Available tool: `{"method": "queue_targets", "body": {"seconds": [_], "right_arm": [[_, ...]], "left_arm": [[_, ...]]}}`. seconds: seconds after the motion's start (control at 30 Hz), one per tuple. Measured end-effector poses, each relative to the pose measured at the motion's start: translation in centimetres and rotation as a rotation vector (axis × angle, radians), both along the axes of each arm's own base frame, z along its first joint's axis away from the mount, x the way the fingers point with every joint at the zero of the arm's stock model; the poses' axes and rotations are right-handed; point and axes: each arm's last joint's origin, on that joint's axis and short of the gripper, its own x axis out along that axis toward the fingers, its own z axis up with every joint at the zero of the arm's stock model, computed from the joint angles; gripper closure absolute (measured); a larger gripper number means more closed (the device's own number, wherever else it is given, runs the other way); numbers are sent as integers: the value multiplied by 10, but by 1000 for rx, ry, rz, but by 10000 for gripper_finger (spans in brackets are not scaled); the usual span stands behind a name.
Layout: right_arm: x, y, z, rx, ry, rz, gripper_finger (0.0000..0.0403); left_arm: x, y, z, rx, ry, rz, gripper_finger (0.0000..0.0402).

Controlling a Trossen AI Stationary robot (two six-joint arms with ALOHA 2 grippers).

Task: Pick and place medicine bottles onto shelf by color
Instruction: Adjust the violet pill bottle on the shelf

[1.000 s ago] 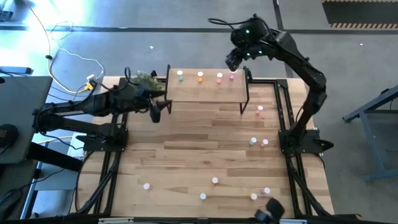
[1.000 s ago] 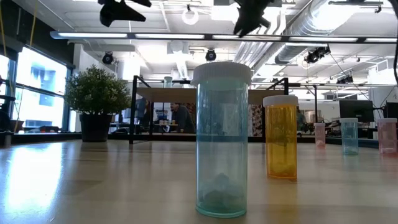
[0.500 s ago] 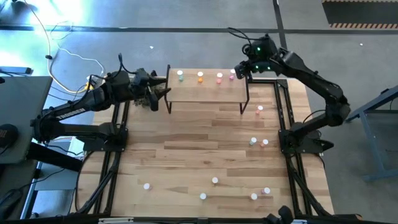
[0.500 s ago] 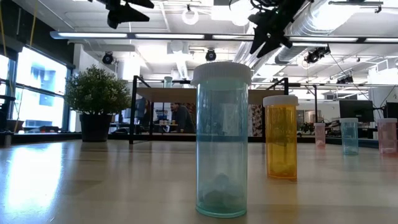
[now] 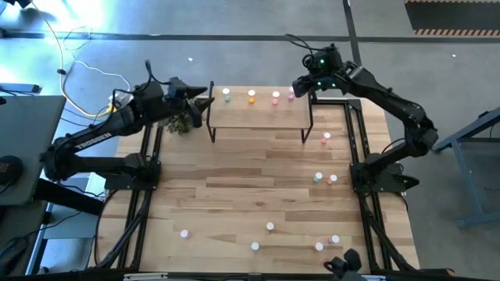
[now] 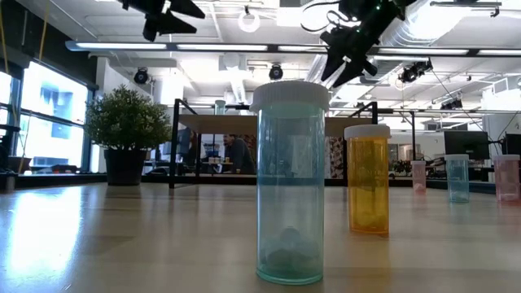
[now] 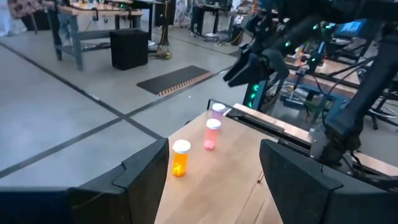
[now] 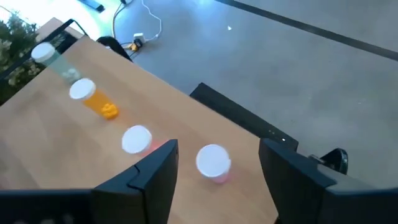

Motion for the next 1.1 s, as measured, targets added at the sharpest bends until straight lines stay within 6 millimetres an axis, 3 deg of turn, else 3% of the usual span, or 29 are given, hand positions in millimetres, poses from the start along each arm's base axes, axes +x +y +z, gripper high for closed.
{"method": "queue_targets", "body": {"seconds": [0.17,0.47,0.7,1.1], "right_arm": [[-3,-5,-2,-4,11,4,183],[10,-16,-25,-24,144,171,182],[8,-16,-26,-81,182,336,182],[15,-24,-38,-79,207,379,182]], "left_arm": [[7,6,-5,-15,14,6,158],[10,9,-6,-6,11,5,158],[10,9,-6,-6,12,5,158],[10,9,-6,-6,13,9,158]]}}
